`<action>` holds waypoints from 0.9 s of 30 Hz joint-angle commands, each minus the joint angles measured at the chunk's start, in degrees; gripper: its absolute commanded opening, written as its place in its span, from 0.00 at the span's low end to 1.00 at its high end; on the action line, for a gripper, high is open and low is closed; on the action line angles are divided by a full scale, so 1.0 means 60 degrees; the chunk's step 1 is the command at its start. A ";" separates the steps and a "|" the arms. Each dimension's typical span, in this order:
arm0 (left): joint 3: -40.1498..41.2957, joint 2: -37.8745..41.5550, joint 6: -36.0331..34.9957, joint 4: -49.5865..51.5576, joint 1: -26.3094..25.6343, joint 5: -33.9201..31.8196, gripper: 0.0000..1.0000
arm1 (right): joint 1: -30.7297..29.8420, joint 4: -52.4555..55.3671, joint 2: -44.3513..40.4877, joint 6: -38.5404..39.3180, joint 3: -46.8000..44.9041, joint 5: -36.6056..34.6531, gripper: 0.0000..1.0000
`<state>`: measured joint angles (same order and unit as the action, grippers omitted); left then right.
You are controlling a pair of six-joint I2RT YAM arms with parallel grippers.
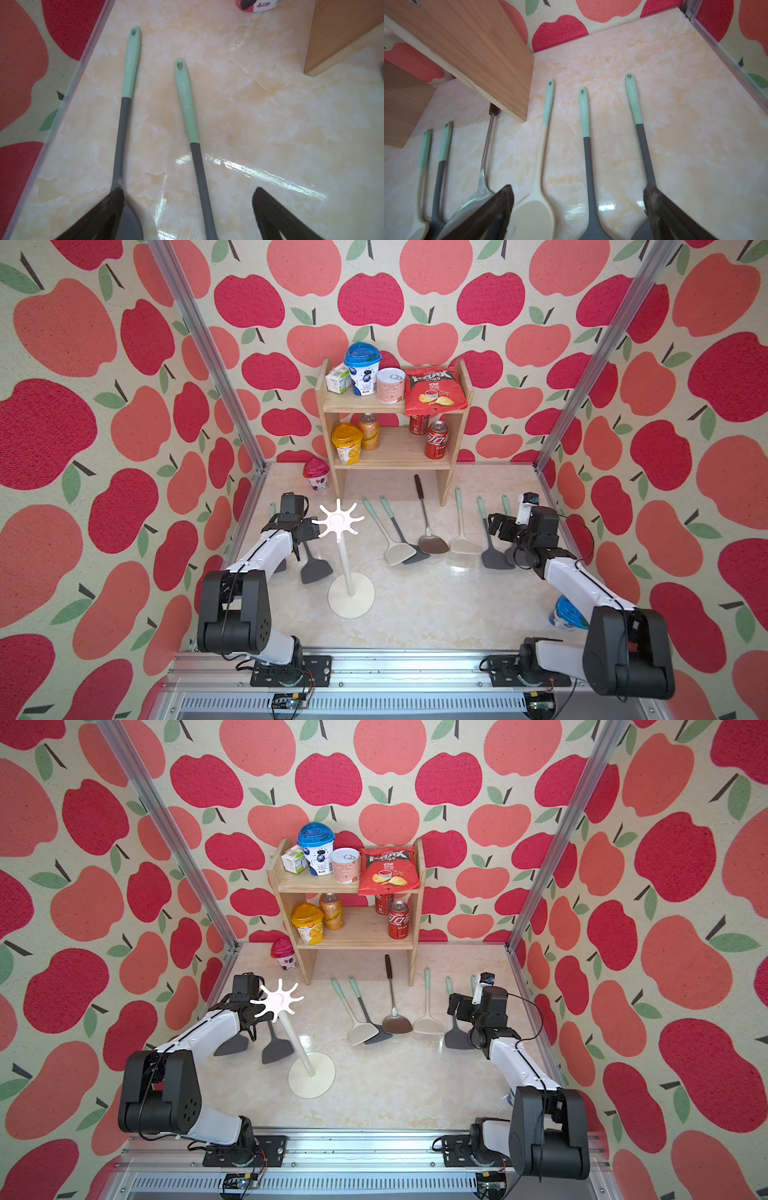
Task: Take the spatula off the kitchen utensil rack
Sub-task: Reset both arms
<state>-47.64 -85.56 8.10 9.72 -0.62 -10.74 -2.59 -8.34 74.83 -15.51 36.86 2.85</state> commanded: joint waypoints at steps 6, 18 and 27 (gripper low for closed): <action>0.2951 0.0458 -0.0946 -0.6268 -0.0070 -0.0137 0.98 | 0.0038 -0.3129 -0.0027 0.0771 -0.2020 -0.1762 1.00; 0.4186 -0.0250 -0.2861 -0.9887 -0.1549 -0.0665 0.97 | -0.0105 -0.8272 0.0919 0.2053 -0.3732 -0.1107 1.00; 0.5441 -0.0932 -0.3196 -1.2537 -0.0855 0.2363 0.97 | -0.0036 -0.7950 0.2288 0.2279 -0.2933 -0.0240 1.00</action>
<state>-16.25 -89.76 -8.45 -58.57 -5.98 -4.21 -2.98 -53.58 88.60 -3.07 18.04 -0.23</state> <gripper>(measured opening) 0.976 0.997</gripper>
